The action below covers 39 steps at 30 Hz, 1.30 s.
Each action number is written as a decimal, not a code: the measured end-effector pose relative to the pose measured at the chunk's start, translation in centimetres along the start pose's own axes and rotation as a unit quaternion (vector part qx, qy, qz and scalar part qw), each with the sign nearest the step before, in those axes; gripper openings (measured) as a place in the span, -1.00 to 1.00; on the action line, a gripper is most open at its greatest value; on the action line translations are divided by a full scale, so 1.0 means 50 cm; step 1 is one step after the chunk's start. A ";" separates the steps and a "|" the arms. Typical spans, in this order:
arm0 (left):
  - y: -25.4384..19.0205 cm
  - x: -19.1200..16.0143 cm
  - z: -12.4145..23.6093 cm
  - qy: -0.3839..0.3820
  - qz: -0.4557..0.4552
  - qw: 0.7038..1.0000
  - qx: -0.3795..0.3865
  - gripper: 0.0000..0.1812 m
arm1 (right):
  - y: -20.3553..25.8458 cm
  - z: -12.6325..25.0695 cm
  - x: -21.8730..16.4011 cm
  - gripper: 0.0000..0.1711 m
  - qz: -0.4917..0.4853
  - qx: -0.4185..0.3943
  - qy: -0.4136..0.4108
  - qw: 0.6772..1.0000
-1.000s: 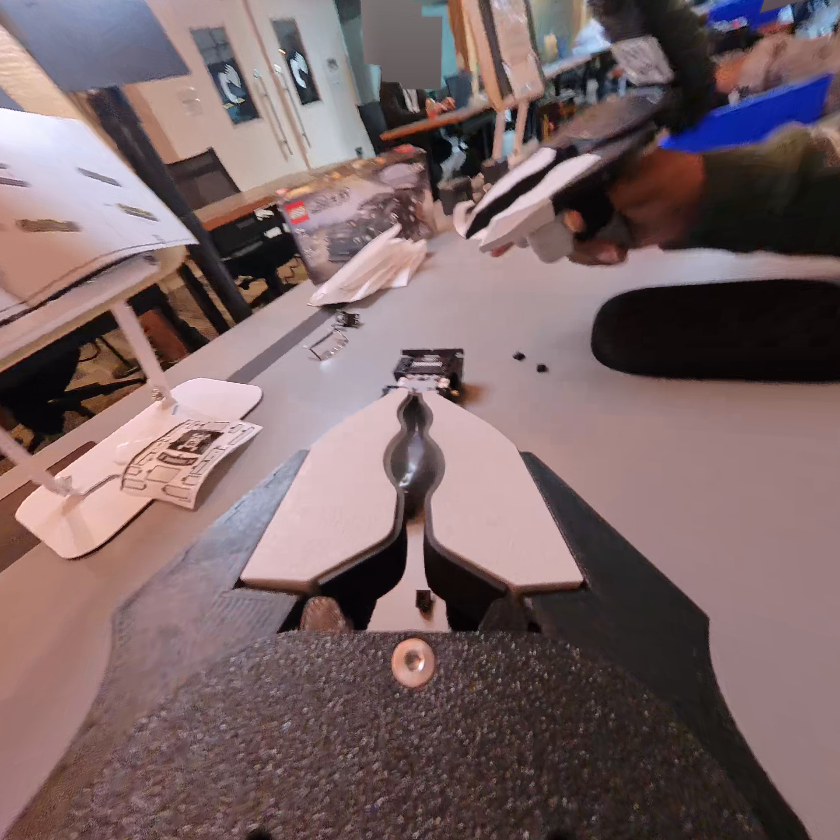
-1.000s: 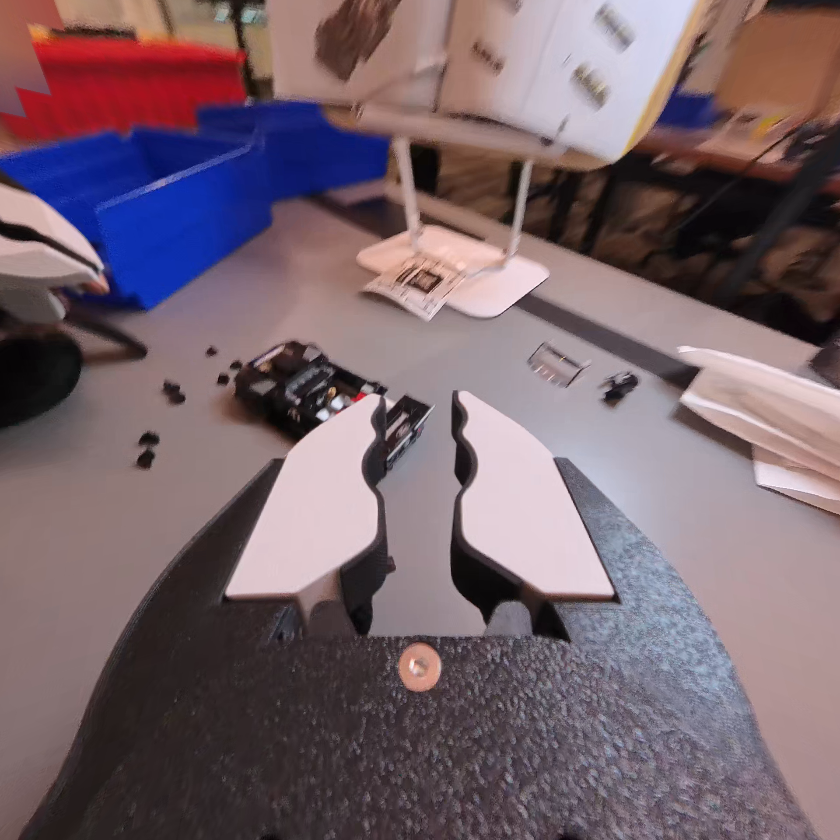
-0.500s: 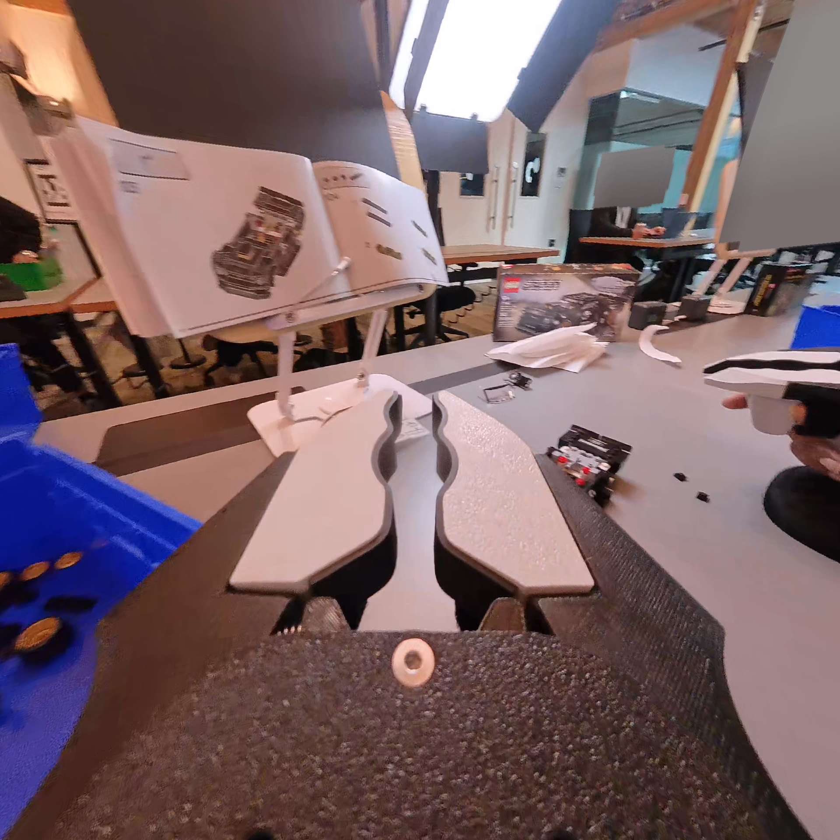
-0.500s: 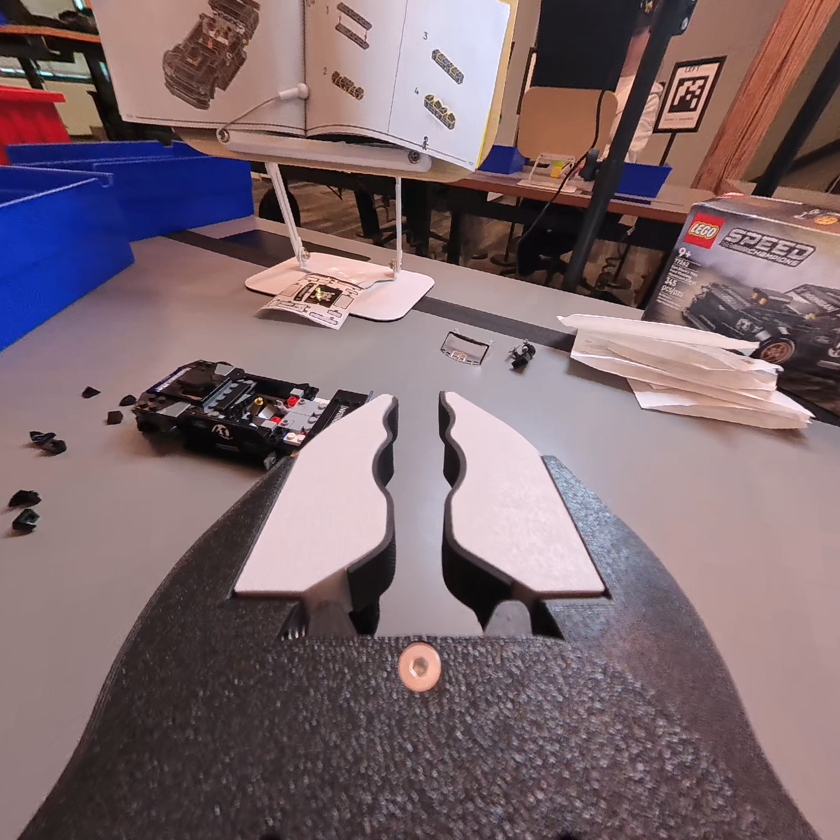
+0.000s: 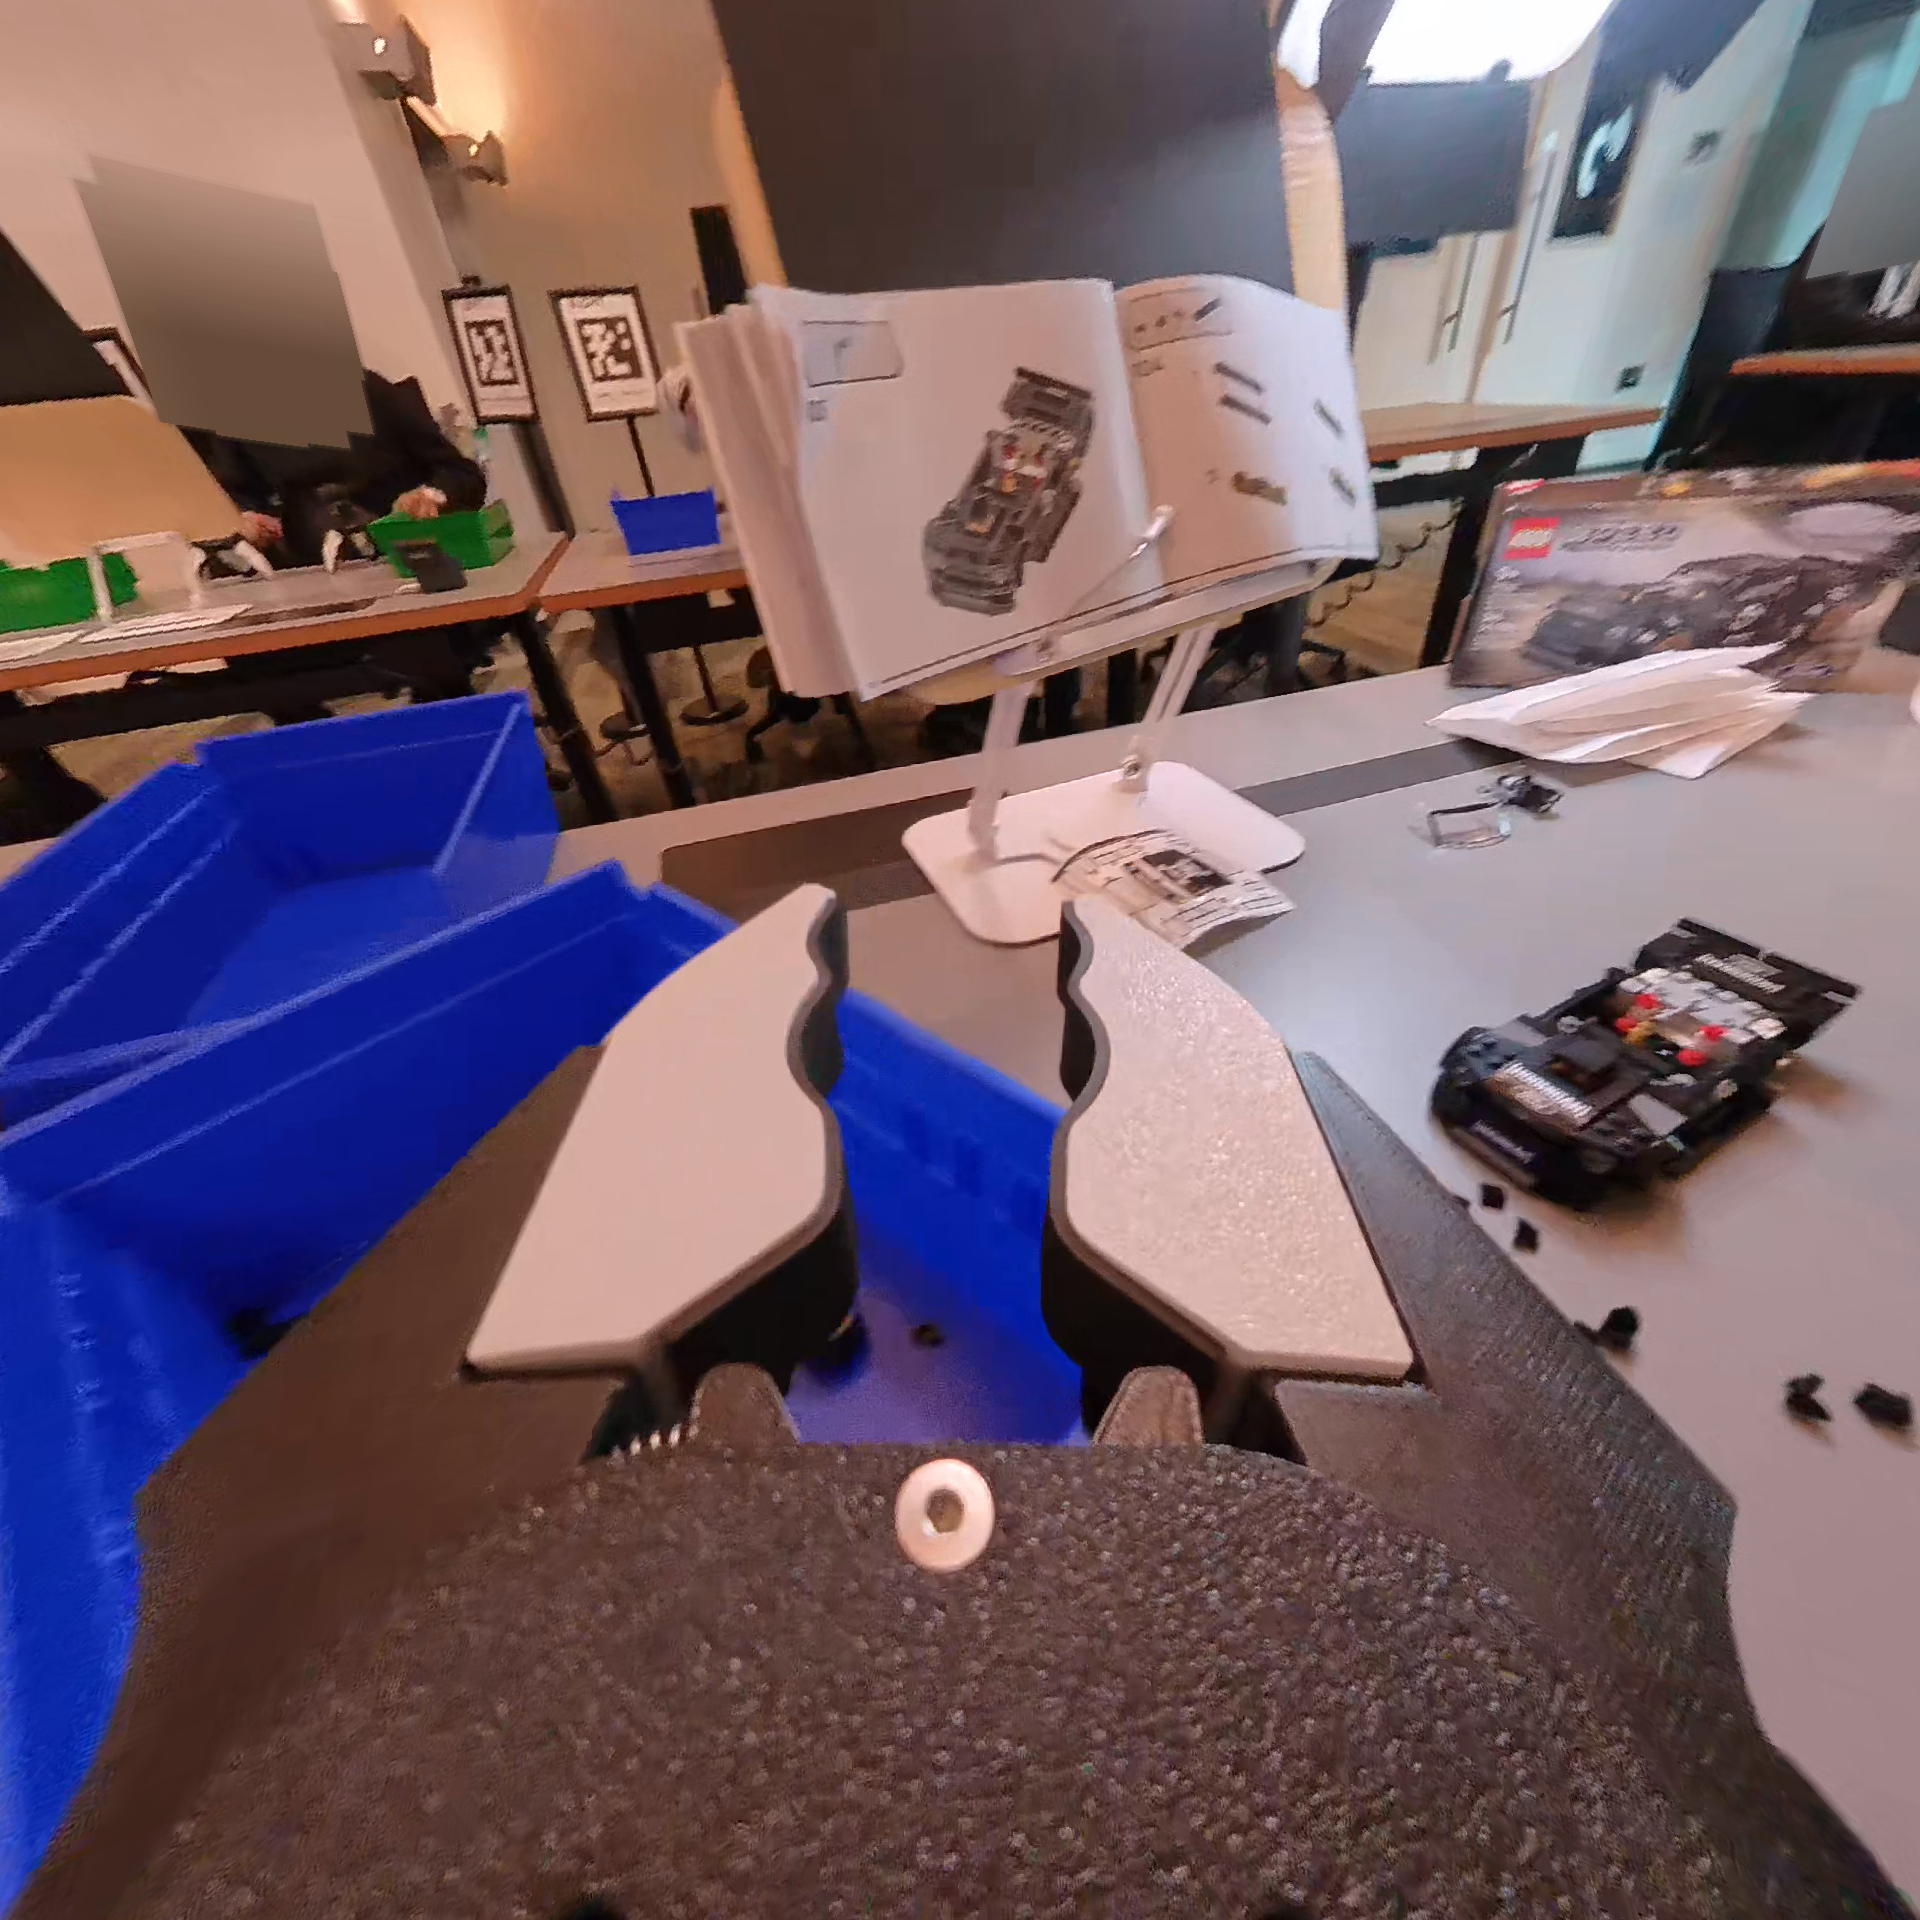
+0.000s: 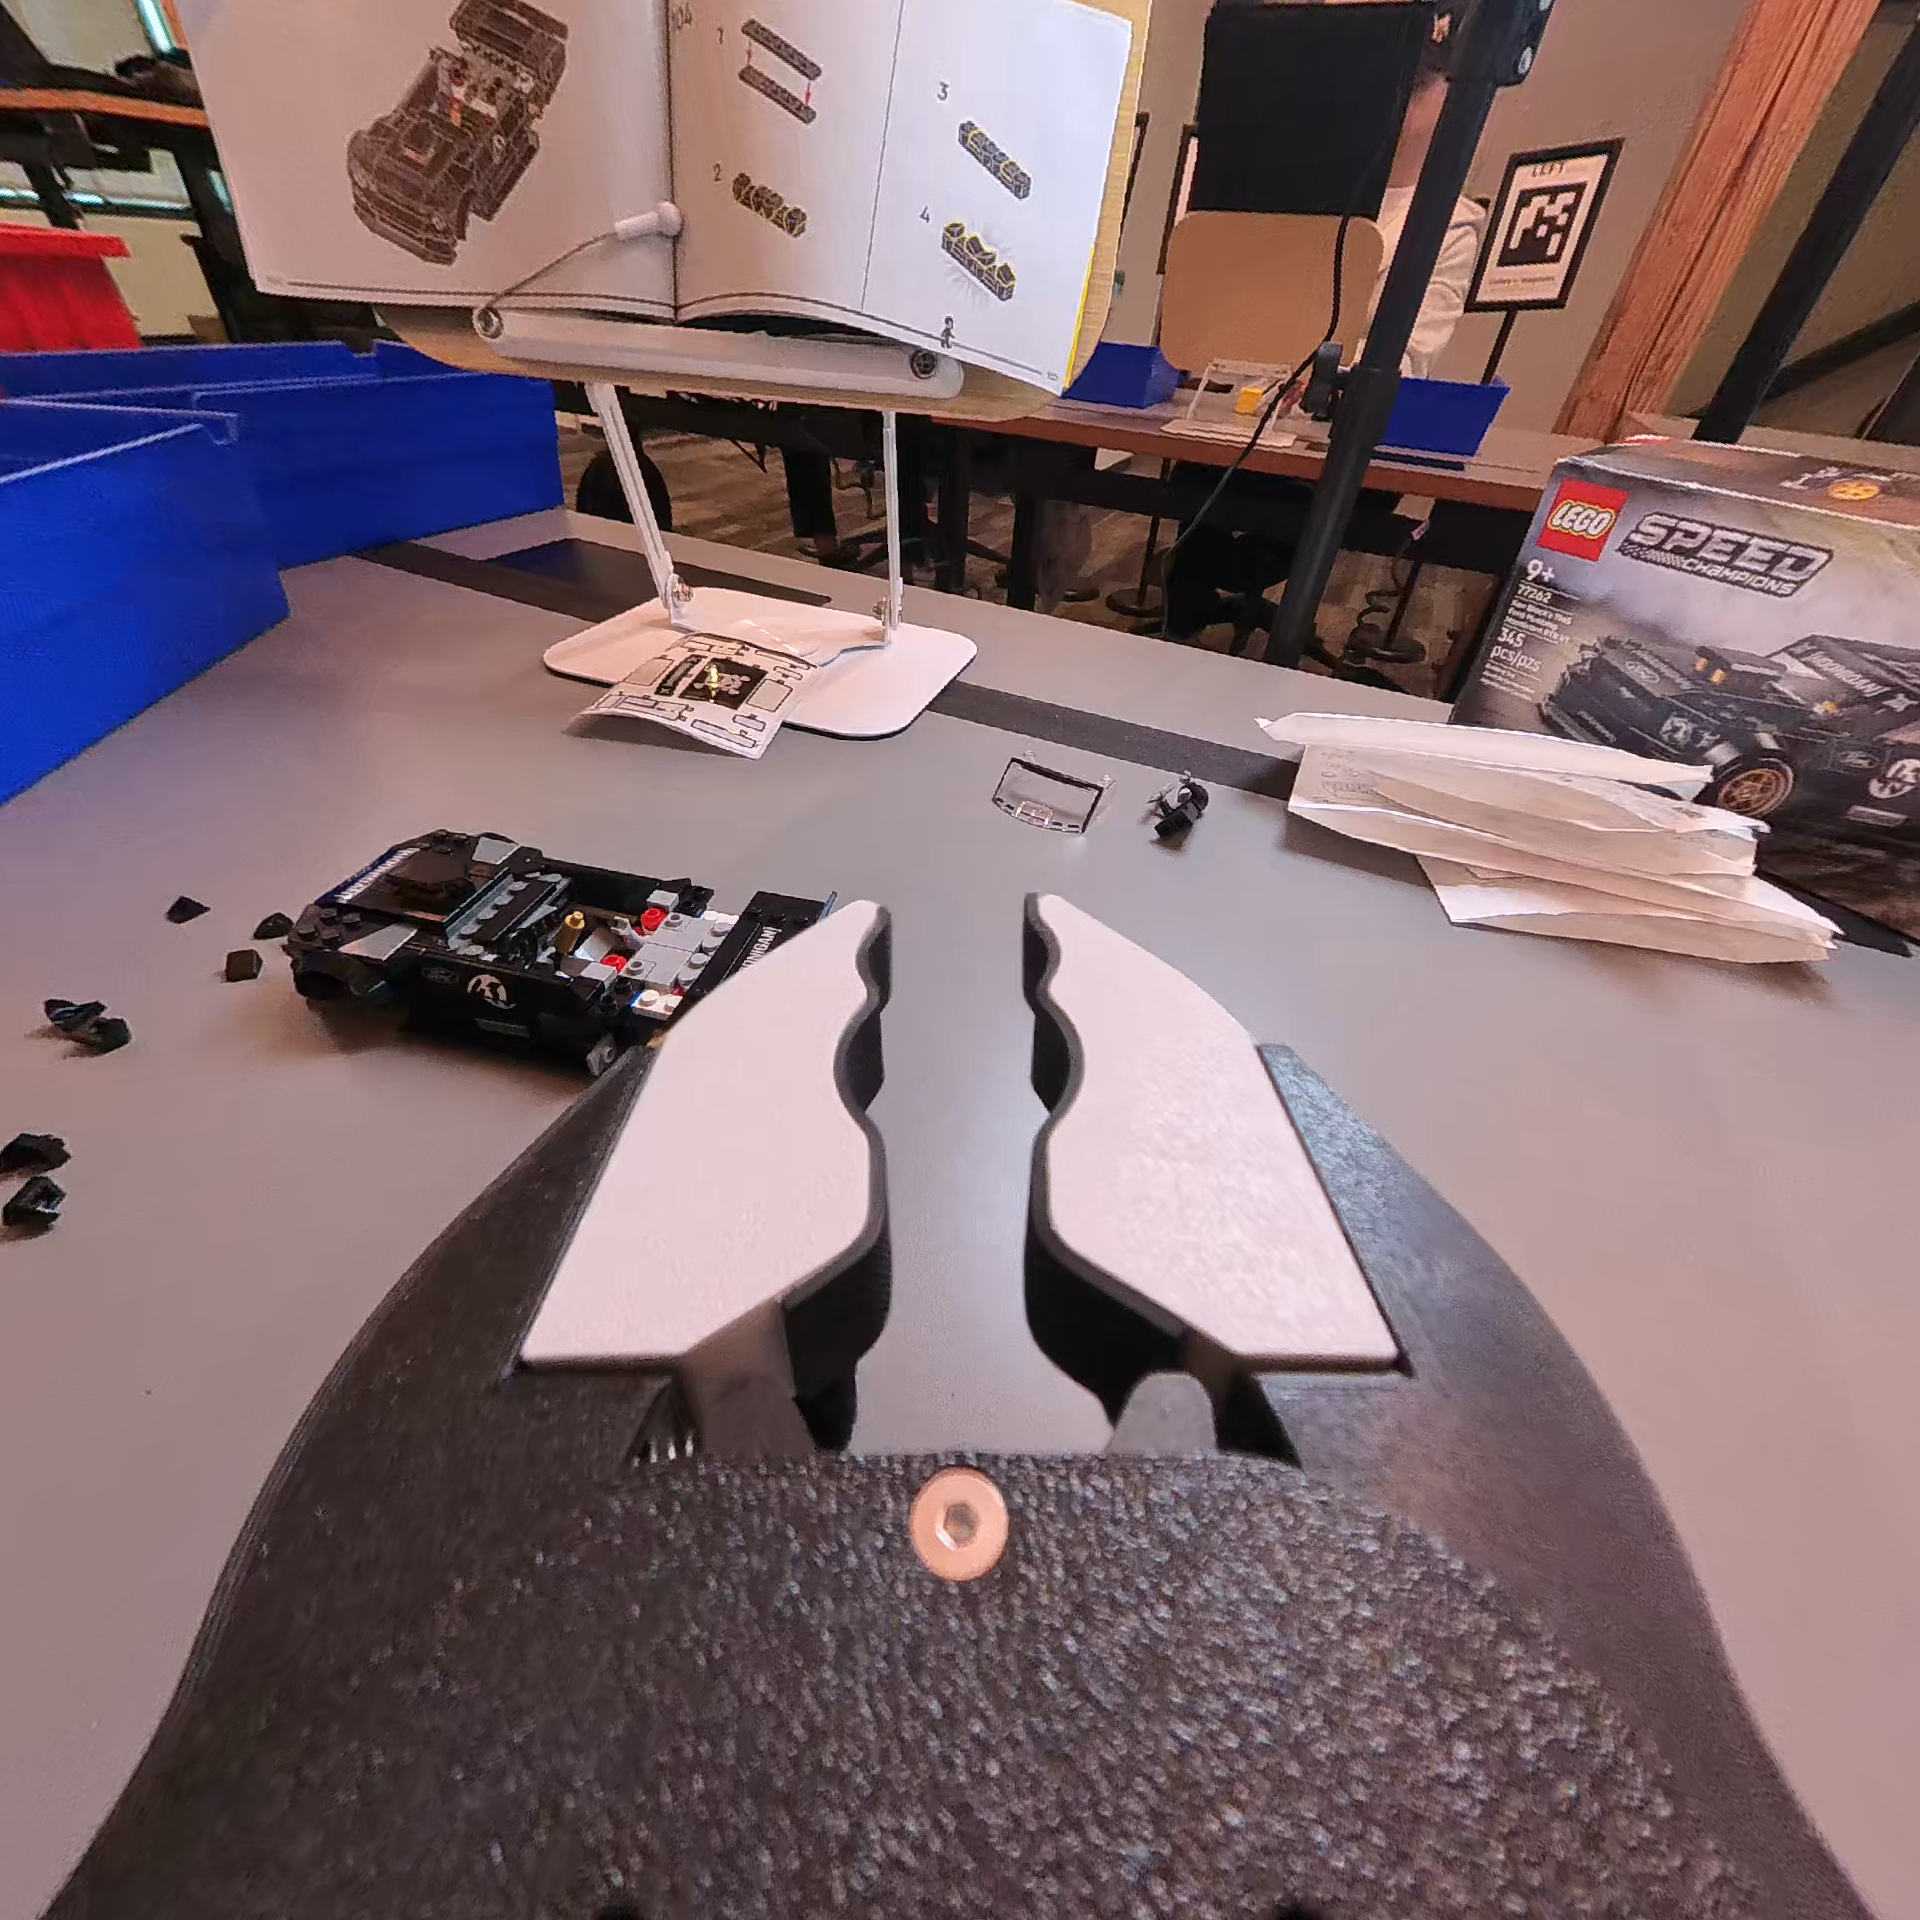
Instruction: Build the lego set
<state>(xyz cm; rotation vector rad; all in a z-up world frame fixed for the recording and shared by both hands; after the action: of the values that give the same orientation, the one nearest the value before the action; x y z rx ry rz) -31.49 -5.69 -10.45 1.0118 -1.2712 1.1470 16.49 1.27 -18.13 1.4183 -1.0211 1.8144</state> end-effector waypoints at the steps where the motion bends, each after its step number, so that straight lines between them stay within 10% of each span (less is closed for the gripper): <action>1: 0.014 0.008 0.005 0.010 -0.004 1.000 0.007 -0.54 | 0.000 0.000 0.000 -0.69 0.000 -0.001 0.000 1.000; 11: 0.179 0.057 -0.011 0.197 -0.113 0.973 0.043 -0.48 | 0.006 -0.002 -0.001 -0.62 0.013 0.001 0.004 1.000; 23: 0.278 -0.040 -0.169 0.471 -0.243 0.844 -0.089 -0.68 | 0.018 -0.013 -0.007 -0.68 0.047 -0.009 0.032 0.998; 39: 0.331 -0.150 -0.333 0.657 -0.173 0.727 -0.102 -0.85 | 0.014 -0.014 -0.011 -0.74 0.037 -0.007 0.035 0.999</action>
<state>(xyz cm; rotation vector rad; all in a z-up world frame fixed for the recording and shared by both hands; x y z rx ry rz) -44.61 12.96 -19.86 0.0621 -0.0156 1.0083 15.70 1.51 -18.89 1.3150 -1.0602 1.8921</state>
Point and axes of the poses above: each gripper's, where its closed fingertips meet, z back along the fingers, x out of its top, y = z × x across the jaws, the point moved 9 cm from there along z, back along the fingers, and after that the axes turned 8 degrees about z, right-handed, at the moved point
